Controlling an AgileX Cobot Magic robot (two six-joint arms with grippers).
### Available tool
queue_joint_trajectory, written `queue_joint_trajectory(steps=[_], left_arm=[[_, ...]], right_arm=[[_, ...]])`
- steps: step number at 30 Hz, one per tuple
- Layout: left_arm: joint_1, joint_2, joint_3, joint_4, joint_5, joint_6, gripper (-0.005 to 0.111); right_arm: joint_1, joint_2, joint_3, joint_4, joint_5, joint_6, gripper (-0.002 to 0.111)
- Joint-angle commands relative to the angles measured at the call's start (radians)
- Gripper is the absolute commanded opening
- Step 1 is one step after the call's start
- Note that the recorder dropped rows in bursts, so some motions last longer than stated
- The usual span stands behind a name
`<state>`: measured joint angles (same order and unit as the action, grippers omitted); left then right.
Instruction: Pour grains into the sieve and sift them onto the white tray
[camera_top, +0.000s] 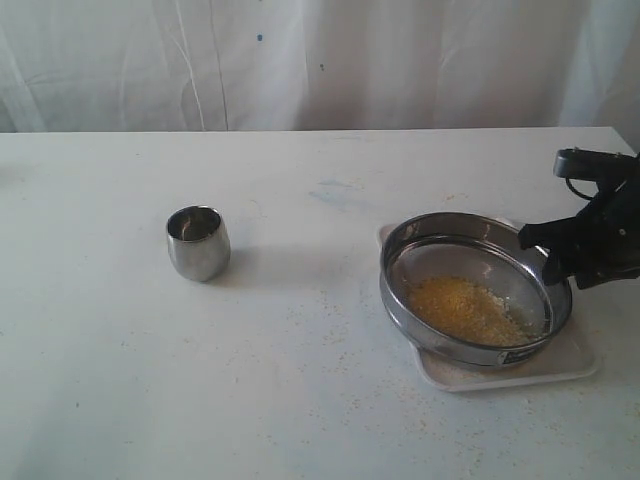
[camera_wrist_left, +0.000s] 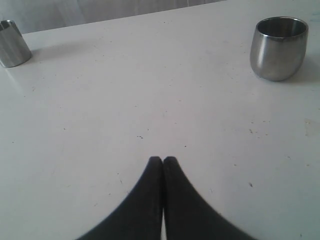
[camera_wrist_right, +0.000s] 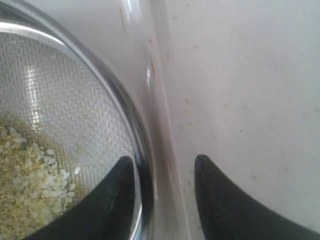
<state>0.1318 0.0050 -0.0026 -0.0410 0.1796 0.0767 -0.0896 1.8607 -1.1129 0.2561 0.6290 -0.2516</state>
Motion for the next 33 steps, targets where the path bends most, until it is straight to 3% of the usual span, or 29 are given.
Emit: queue_joint_trajectory(steps=[1,11,21,33], left_arm=[[-0.005,-0.005,0.003,-0.006,0.005,-0.007,0.0],[-0.005,-0.005,0.003,-0.006,0.005,-0.007,0.0],[-0.005,-0.005,0.003,-0.006,0.005,-0.007,0.0],[-0.005,-0.005,0.003,-0.006,0.005,-0.007,0.0]], right_arm=[[-0.001,0.007,-0.003,0.026,-0.017,-0.019,0.035],[0.001,0.036,-0.003,0.15,-0.015,-0.135,0.033],[0.001,0.036,-0.003,0.144,-0.043,-0.131,0.0],[-0.029,0.008,-0.008,0.125,0.023,-0.104,0.0]])
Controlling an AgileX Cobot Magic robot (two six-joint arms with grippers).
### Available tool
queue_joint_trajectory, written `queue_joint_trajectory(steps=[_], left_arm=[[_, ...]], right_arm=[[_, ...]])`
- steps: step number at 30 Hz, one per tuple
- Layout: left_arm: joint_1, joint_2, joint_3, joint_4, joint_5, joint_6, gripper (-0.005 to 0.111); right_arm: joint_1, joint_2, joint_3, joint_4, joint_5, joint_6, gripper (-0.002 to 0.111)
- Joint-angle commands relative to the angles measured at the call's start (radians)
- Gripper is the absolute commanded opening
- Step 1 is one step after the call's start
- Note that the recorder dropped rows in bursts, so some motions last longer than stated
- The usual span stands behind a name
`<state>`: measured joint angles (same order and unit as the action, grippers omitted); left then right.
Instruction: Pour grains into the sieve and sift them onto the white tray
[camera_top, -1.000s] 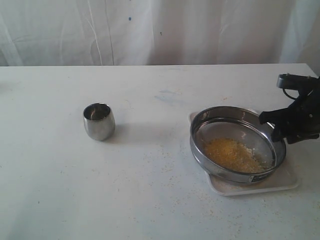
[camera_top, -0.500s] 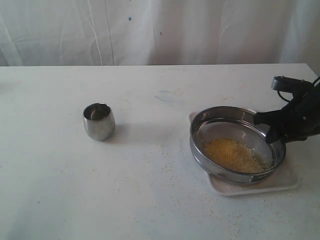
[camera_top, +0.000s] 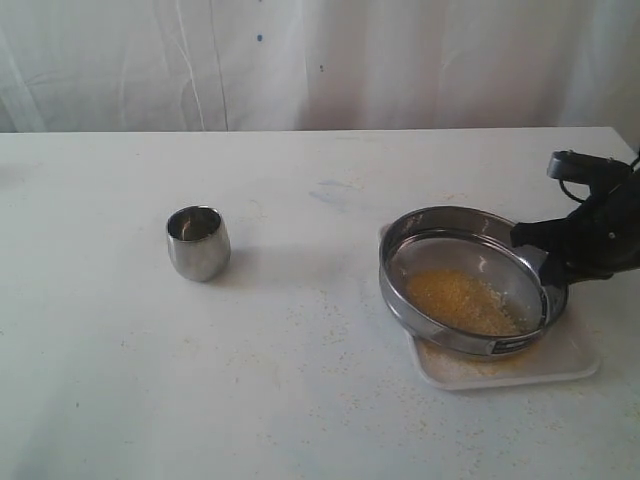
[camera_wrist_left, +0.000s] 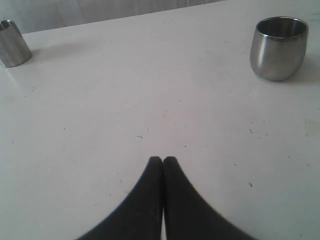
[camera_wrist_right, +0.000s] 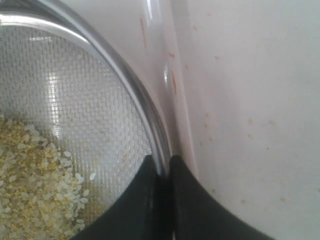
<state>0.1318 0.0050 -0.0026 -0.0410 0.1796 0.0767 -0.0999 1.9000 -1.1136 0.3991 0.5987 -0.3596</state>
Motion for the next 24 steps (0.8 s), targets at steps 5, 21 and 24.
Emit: queue_joint_trajectory(steps=[5,21,24], left_arm=[[-0.005,-0.005,0.003,-0.006,0.005,-0.007,0.0],[-0.005,-0.005,0.003,-0.006,0.005,-0.007,0.0],[-0.005,-0.005,0.003,-0.006,0.005,-0.007,0.0]], right_arm=[[-0.022,-0.104,-0.007,-0.049,0.104,0.004,0.0],[-0.032,-0.122,-0.012,-0.096,0.011,0.075,0.0],[-0.039,-0.122,-0.012,-0.103,0.075,0.057,0.0]])
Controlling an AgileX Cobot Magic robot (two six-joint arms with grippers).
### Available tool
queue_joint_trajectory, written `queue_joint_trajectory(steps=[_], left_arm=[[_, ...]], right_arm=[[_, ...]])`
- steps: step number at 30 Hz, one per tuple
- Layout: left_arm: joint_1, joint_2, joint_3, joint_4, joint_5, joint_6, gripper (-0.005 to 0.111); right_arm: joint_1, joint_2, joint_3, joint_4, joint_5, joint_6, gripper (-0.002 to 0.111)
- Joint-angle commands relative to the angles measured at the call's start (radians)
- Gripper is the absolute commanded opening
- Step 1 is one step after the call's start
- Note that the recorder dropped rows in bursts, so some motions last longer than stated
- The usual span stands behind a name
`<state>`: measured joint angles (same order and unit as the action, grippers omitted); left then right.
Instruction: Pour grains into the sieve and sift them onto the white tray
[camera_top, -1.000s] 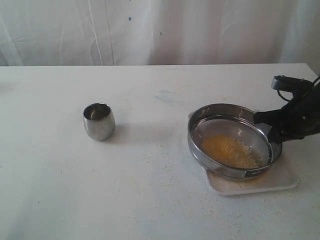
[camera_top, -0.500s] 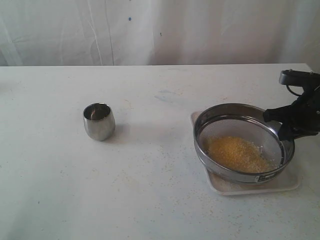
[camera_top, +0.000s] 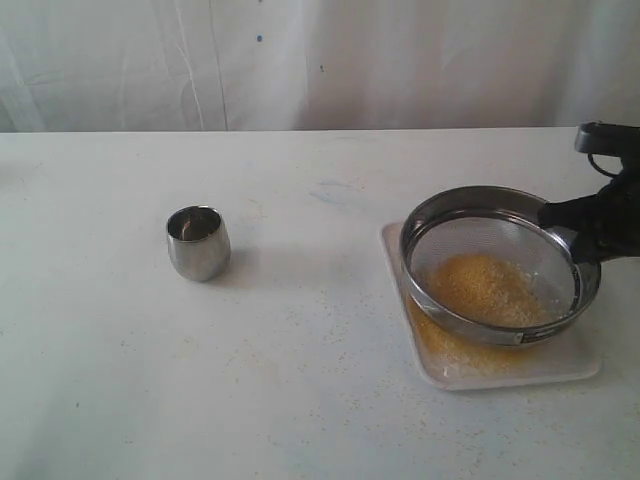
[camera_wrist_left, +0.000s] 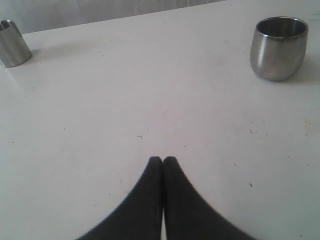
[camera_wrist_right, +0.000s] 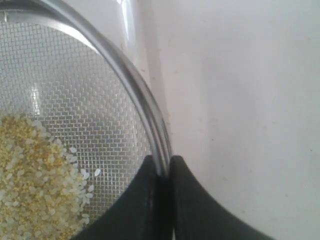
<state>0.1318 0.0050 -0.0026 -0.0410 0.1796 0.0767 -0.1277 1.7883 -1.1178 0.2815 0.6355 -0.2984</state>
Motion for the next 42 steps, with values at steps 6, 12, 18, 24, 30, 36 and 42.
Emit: queue_joint_trajectory(steps=[6,12,18,24,30,36,42], left_arm=[[-0.005,-0.005,0.003,-0.006,0.005,-0.007,0.0],[-0.005,-0.005,0.003,-0.006,0.005,-0.007,0.0],[-0.005,-0.005,0.003,-0.006,0.005,-0.007,0.0],[-0.005,-0.005,0.003,-0.006,0.005,-0.005,0.0],[-0.005,-0.005,0.003,-0.006,0.005,-0.005,0.0],[-0.005,-0.005,0.003,-0.006,0.005,-0.005,0.0],[-0.005,-0.005,0.003,-0.006,0.005,-0.005,0.0]], right_arm=[[-0.013,-0.011,-0.008,-0.014,0.044,0.045,0.0],[-0.013,-0.011,-0.01,-0.03,0.031,0.085,0.0],[-0.013,-0.012,-0.03,-0.025,0.101,0.092,0.0],[-0.013,-0.012,-0.027,0.023,-0.107,0.124,0.0],[-0.013,-0.012,-0.022,0.037,-0.041,0.124,0.0],[-0.013,-0.012,-0.041,0.096,0.035,0.113,0.0],[-0.013,-0.01,-0.047,0.114,-0.082,0.122,0.0]])
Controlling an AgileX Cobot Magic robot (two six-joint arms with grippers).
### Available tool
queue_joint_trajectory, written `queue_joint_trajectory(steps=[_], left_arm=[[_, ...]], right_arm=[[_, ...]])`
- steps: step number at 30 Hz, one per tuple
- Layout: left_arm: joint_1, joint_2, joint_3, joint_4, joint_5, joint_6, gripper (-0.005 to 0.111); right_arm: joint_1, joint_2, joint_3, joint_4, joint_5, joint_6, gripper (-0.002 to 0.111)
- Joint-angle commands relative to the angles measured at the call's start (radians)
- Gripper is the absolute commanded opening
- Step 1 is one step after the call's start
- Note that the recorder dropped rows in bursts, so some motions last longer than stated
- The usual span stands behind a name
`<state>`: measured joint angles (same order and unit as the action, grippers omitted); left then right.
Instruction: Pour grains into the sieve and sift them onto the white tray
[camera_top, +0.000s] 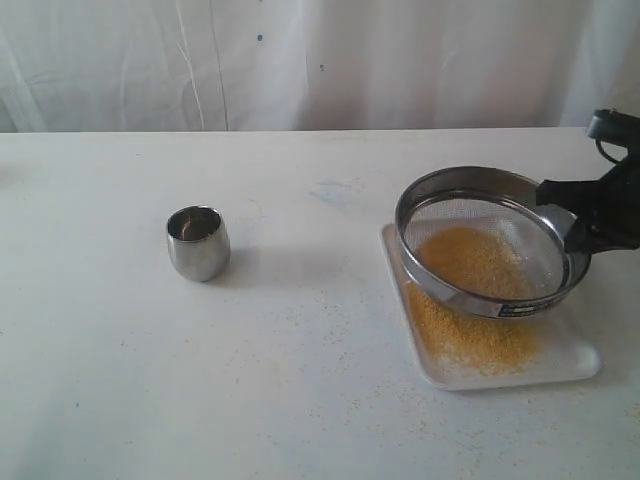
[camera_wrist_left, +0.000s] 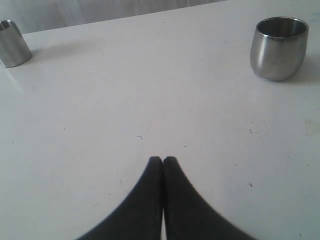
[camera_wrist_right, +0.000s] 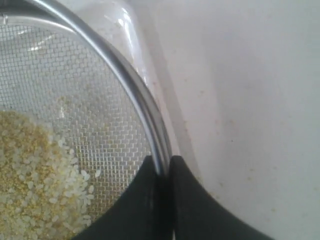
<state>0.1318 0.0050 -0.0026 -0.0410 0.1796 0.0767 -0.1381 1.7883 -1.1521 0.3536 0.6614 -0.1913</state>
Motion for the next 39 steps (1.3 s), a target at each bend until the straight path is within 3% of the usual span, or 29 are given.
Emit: queue_joint_trajectory(steps=[1,5,10,15,20,25,30,35,39], left_arm=[[-0.005,-0.005,0.003,-0.006,0.005,-0.005,0.0],[-0.005,-0.005,0.003,-0.006,0.005,-0.005,0.0],[-0.005,-0.005,0.003,-0.006,0.005,-0.005,0.0],[-0.005,-0.005,0.003,-0.006,0.005,-0.005,0.0],[-0.005,-0.005,0.003,-0.006,0.005,-0.005,0.0],[-0.005,-0.005,0.003,-0.006,0.005,-0.005,0.0],[-0.005,-0.005,0.003,-0.006,0.005,-0.005,0.0],[-0.005,-0.005,0.003,-0.006,0.005,-0.005,0.0],[-0.005,-0.005,0.003,-0.006,0.005,-0.005,0.0]], right_arm=[[-0.002,-0.012,-0.013,0.042,-0.081,0.017,0.0],[-0.002,-0.012,-0.009,0.03,0.129,-0.021,0.0],[-0.002,-0.012,-0.014,0.052,-0.073,-0.034,0.0],[-0.002,-0.012,-0.004,0.049,0.1,-0.023,0.0],[-0.002,-0.012,0.002,0.058,-0.104,-0.014,0.0],[-0.002,-0.012,0.009,0.058,0.057,-0.009,0.0],[-0.002,-0.012,0.012,0.058,-0.087,-0.024,0.0],[-0.002,-0.01,0.022,0.058,0.056,-0.035,0.0],[-0.002,-0.01,0.026,0.058,-0.093,-0.037,0.0]])
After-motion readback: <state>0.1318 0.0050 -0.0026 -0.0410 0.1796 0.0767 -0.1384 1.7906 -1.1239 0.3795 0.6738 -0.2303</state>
